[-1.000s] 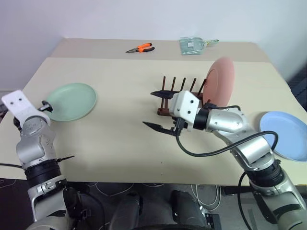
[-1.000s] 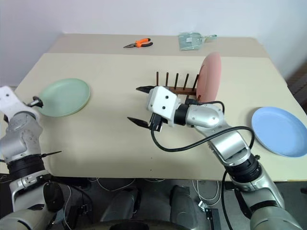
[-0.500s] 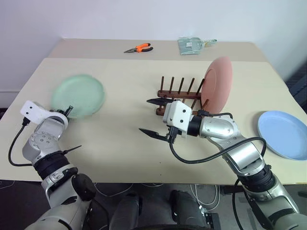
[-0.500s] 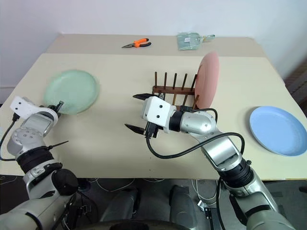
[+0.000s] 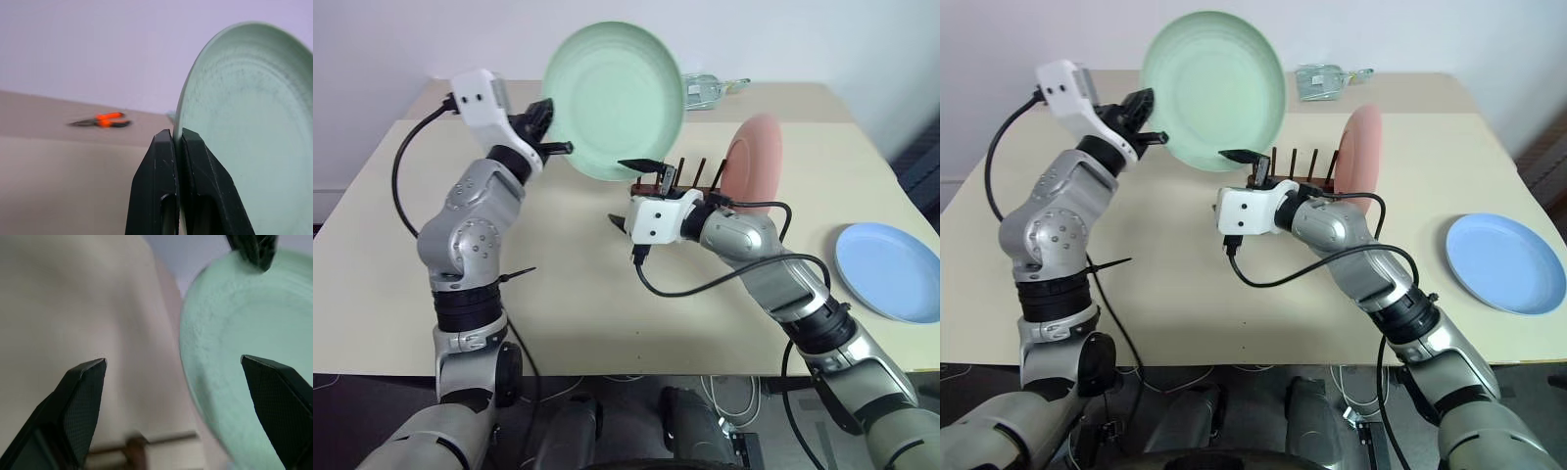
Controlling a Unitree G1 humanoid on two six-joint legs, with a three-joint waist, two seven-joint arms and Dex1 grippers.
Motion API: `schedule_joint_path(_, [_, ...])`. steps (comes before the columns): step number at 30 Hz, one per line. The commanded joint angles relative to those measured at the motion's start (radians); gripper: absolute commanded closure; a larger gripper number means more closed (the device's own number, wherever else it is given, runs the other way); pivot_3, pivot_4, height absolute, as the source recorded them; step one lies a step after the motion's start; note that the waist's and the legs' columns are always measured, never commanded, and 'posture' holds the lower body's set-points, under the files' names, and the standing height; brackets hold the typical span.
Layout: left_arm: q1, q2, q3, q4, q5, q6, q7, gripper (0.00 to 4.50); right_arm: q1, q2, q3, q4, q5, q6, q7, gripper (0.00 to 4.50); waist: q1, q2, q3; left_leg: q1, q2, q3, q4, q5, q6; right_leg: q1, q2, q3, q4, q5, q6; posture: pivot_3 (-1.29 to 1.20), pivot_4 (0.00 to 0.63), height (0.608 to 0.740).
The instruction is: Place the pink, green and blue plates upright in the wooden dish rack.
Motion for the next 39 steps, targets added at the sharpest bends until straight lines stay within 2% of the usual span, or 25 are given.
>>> schedule_joint_path(1, [-0.026, -0.008, 0.009, -0.056, 0.003, 0.024, 0.039, 4.5, -0.06, 0.0, 0.002, 0.076, -0.122, -0.073, -0.072, 0.55, -0.001, 0.0, 0.0, 0.0, 0.0, 0.0, 0.0, 0.0, 0.0, 0.0, 0.0, 0.0, 0.0, 0.0, 0.0, 0.0, 0.15, 0.74])
schedule_joint_path(3, [-0.026, -0.018, 0.022, -0.068, -0.016, 0.051, 0.054, 4.5, -0.063, -0.002, -0.002, 0.106, -0.166, -0.086, -0.089, 1.36, 0.003, 0.0, 0.0, 0.0, 0.0, 0.0, 0.0, 0.0, 0.0, 0.0, 0.0, 0.0, 0.0, 0.0, 0.0, 0.0, 0.15, 0.74])
schedule_joint_path(9, [-0.015, -0.036, 0.056, -0.087, -0.068, 0.1, 0.063, 4.5, -0.051, 0.01, -0.027, 0.118, -0.218, -0.114, -0.105, 4.41, 0.005, 0.0, 0.0, -0.001, 0.0, 0.0, 0.001, 0.0, 0.0, 0.0, 0.0, 0.0, -0.001, 0.0, 0.0, 0.0, 0.15, 0.74])
schedule_joint_path(12, [-0.021, -0.078, 0.105, -0.088, -0.131, 0.08, 0.062, 3.48, -0.044, 0.024, -0.044, 0.109, -0.219, -0.134, -0.111, 4.5, 0.006, 0.0, 0.0, -0.001, 0.0, -0.001, 0.001, 0.0, 0.0, 0.001, 0.0, 0.0, 0.0, 0.0, 0.0, 0.0, 0.15, 0.74])
schedule_joint_path(16, [-0.088, -0.13, 0.216, -0.09, -0.219, -0.048, 0.088, 1.42, -0.021, 0.063, -0.117, 0.071, -0.122, -0.128, -0.107, 4.5, 0.007, 0.0, 0.001, -0.001, 0.0, -0.001, 0.001, 0.0, 0.0, 0.001, 0.0, 0.0, -0.001, 0.0, 0.0, 0.0, 0.15, 0.74])
schedule_joint_path(18, [-0.107, -0.117, 0.258, -0.062, -0.2, -0.117, 0.118, 0.43, 0.005, 0.092, -0.182, 0.027, -0.02, -0.105, -0.083, 4.5, 0.007, -0.001, 0.001, -0.001, 0.0, -0.001, 0.001, 0.0, 0.0, 0.001, 0.0, 0.0, -0.001, 0.0, 0.0, 0.0, 0.15, 0.74])
schedule_joint_path(20, [-0.074, -0.04, 0.225, -0.035, -0.094, -0.18, 0.082, 0.43, 0.047, 0.137, -0.277, -0.062, 0.167, -0.024, -0.027, 4.5, 0.004, 0.0, 0.001, 0.0, 0.0, -0.001, 0.0, 0.0, 0.0, 0.001, 0.0, 0.0, -0.001, 0.0, 0.0, 0.0, 0.15, 0.74])
schedule_joint_path(23, [0.054, 0.097, 0.072, -0.025, 0.06, -0.261, -0.071, 0.43, 0.098, 0.231, -0.43, -0.237, 0.493, 0.248, 0.03, 4.5, 0.001, 0.002, 0.0, 0.001, 0.001, 0.0, -0.001, 0.0, 0.0, 0.001, 0.002, 0.002, 0.0, 0.0, 0.0, 0.0, 0.15, 0.74])
schedule_joint_path(27, [0.246, 0.219, -0.132, -0.075, 0.149, -0.342, -0.319, 0.43, 0.153, 0.315, -0.576, -0.416, 0.763, 0.545, -0.047, 4.5, 0.013, 0.002, 0.001, 0.0, 0.0, -0.001, 0.001, 0.0, 0.0, 0.002, 0.002, 0.002, 0.0, 0.001, -0.001, 0.0, 0.15, 0.74])
schedule_joint_path(32, [0.404, 0.269, -0.257, -0.19, 0.075, -0.319, -0.549, 0.43, 0.216, 0.392, -0.66, -0.52, 0.915, 0.741, -0.2, 4.5, 0.006, 0.005, 0.003, -0.001, 0.001, -0.002, -0.001, 0.0, 0.001, 0.0, 0.002, 0.002, -0.001, -0.002, -0.005, 0.0, 0.15, 0.74])
schedule_joint_path(39, [0.428, 0.259, -0.299, -0.253, 0.023, -0.246, -0.626, 0.43, 0.247, 0.389, -0.673, -0.505, 0.966, 0.784, -0.274, 4.5, 0.004, 0.01, 0.003, 0.0, 0.002, -0.001, -0.001, 0.0, 0.001, -0.001, 0.002, 0.002, 0.0, -0.003, -0.007, 0.0, 0.15, 0.74])
